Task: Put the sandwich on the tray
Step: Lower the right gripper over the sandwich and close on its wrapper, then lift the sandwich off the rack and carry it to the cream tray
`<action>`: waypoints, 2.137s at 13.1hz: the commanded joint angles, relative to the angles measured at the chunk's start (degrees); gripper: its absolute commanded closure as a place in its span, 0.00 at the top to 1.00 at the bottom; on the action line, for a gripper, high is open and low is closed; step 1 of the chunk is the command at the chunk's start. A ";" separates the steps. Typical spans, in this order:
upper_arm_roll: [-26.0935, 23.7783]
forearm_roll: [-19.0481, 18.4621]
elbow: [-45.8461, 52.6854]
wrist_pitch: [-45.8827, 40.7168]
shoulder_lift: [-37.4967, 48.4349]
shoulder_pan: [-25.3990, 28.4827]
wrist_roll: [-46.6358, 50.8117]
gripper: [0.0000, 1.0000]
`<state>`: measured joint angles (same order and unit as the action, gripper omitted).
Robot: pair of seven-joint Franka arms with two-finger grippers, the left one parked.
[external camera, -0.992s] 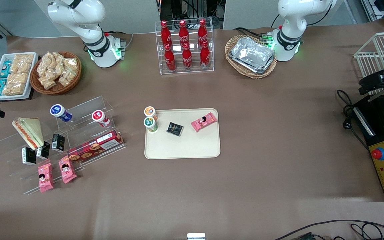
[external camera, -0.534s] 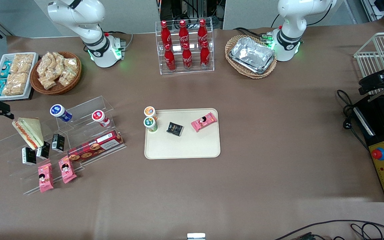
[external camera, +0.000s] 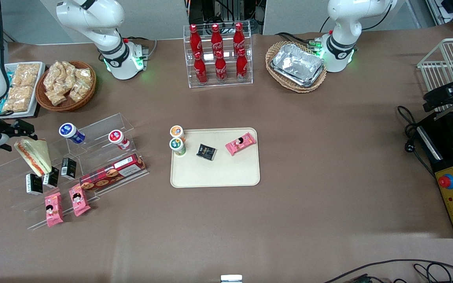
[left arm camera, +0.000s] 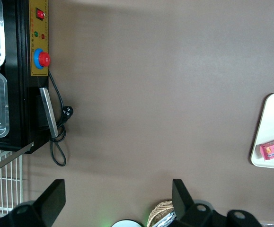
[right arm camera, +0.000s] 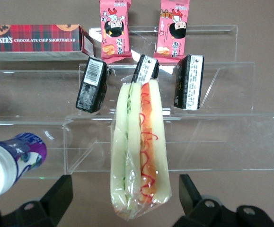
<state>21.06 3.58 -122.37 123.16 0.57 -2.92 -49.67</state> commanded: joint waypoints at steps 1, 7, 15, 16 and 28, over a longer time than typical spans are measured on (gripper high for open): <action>-0.06 0.90 -4.10 4.44 1.98 -0.60 -2.53 1.00; -0.06 0.99 -6.13 9.99 0.05 -0.68 -2.54 0.97; 0.12 1.08 -5.86 9.99 0.13 -1.47 -2.63 0.30; 0.12 1.08 -5.69 9.73 0.31 -1.82 -2.62 0.24; -0.58 0.73 10.56 -16.53 3.65 10.27 45.91 0.07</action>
<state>20.27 4.32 -115.75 112.05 4.57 1.40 -18.56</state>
